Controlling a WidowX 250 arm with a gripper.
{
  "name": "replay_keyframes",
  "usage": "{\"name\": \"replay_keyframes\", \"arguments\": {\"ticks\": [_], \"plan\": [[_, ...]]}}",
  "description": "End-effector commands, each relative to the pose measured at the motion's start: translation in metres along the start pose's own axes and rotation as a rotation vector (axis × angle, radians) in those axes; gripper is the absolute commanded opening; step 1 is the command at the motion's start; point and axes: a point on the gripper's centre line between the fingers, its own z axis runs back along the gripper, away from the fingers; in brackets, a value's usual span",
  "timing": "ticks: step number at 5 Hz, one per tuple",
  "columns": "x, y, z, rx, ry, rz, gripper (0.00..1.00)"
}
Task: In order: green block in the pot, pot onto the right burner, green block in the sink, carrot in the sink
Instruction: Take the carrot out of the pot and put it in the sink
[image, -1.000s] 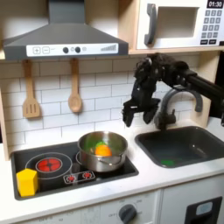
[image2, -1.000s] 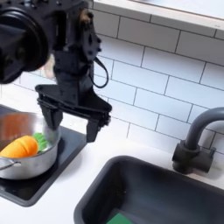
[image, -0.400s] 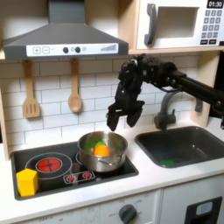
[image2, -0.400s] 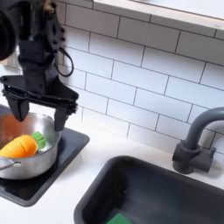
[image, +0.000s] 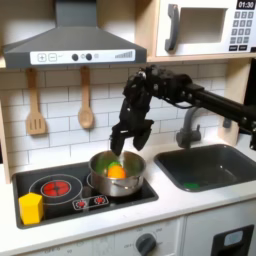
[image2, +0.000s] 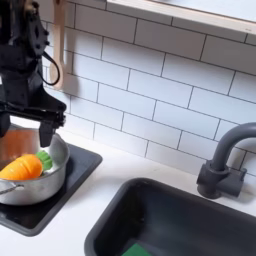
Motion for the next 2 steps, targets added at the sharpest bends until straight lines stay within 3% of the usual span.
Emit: {"name": "replay_keyframes", "arguments": {"ticks": [1, 2], "plan": [[-0.003, 0.019, -0.013, 0.010, 0.044, -0.026, 1.00], [-0.006, 0.013, -0.024, -0.018, 0.098, -0.167, 1.00]]}}
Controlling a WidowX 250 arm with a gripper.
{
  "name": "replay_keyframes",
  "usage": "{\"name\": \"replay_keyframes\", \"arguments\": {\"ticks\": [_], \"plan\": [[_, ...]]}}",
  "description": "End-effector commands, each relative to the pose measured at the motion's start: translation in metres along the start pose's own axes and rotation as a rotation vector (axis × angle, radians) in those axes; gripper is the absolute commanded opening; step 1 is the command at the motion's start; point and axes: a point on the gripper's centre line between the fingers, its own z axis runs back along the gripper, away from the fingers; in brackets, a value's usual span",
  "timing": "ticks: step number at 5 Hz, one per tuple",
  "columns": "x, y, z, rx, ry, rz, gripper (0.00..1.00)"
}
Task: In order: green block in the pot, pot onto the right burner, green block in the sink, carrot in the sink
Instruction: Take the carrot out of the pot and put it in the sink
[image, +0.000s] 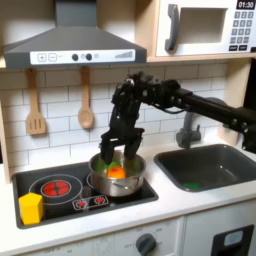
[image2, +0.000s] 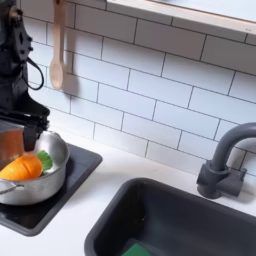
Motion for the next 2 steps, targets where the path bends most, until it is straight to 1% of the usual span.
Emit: {"name": "replay_keyframes", "arguments": {"ticks": [1, 2], "plan": [[-0.0068, -0.0140, -0.0177, -0.048, 0.082, -0.242, 1.00], [-0.0046, -0.0179, -0.0237, -0.061, 0.079, -0.303, 1.00]]}}
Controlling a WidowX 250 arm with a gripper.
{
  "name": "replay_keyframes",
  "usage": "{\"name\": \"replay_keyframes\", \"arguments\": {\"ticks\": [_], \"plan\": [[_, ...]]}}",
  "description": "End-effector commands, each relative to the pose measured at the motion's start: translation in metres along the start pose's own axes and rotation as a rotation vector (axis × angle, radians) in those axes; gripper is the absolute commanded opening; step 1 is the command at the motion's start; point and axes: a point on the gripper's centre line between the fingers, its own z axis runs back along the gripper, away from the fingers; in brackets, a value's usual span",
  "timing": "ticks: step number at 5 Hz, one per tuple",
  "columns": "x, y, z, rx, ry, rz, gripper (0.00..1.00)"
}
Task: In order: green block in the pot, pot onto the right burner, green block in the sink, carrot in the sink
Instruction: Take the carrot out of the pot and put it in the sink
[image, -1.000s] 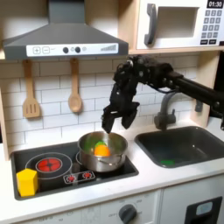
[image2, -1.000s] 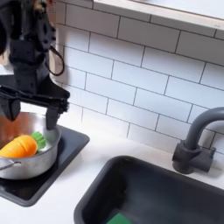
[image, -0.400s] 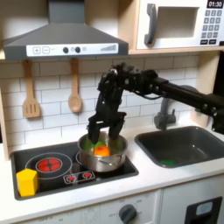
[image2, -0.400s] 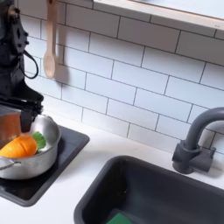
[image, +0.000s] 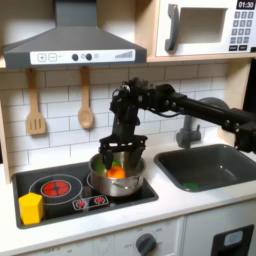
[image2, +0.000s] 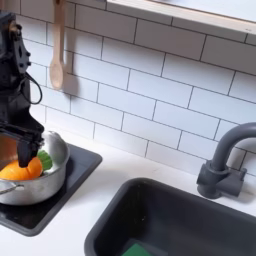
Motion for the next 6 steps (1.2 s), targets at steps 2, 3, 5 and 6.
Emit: {"name": "replay_keyframes", "arguments": {"ticks": [2, 3, 5, 6], "plan": [[0.009, -0.016, -0.027, -0.028, 0.014, -0.078, 1.00], [0.013, -0.016, -0.028, -0.028, 0.008, -0.069, 1.00], [0.009, -0.014, -0.041, -0.025, 0.038, -0.057, 1.00], [0.007, -0.011, -0.039, -0.022, 0.034, -0.051, 1.00]]}}
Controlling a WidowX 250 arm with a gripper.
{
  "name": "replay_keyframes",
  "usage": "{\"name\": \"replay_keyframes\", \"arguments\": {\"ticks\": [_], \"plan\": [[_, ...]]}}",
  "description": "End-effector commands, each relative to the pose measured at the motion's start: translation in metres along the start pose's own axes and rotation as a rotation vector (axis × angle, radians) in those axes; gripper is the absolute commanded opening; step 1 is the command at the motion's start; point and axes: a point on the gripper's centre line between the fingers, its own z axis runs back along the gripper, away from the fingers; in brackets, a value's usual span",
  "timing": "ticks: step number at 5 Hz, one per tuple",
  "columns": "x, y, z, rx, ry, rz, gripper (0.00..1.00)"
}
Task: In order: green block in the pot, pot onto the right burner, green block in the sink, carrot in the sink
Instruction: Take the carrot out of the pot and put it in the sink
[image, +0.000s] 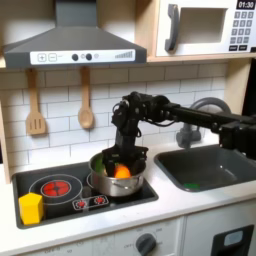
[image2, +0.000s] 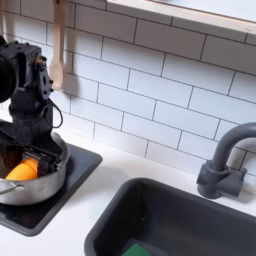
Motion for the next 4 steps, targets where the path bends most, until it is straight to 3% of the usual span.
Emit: {"name": "replay_keyframes", "arguments": {"ticks": [1, 2, 3, 4], "plan": [[-0.008, 0.000, -0.005, -0.015, 0.023, 0.001, 0.88], [-0.012, -0.002, -0.005, -0.010, 0.020, 0.024, 0.00], [-0.012, -0.004, -0.001, -0.001, 0.012, 0.025, 0.00], [-0.007, -0.004, 0.016, 0.009, -0.024, 0.038, 0.00]]}}
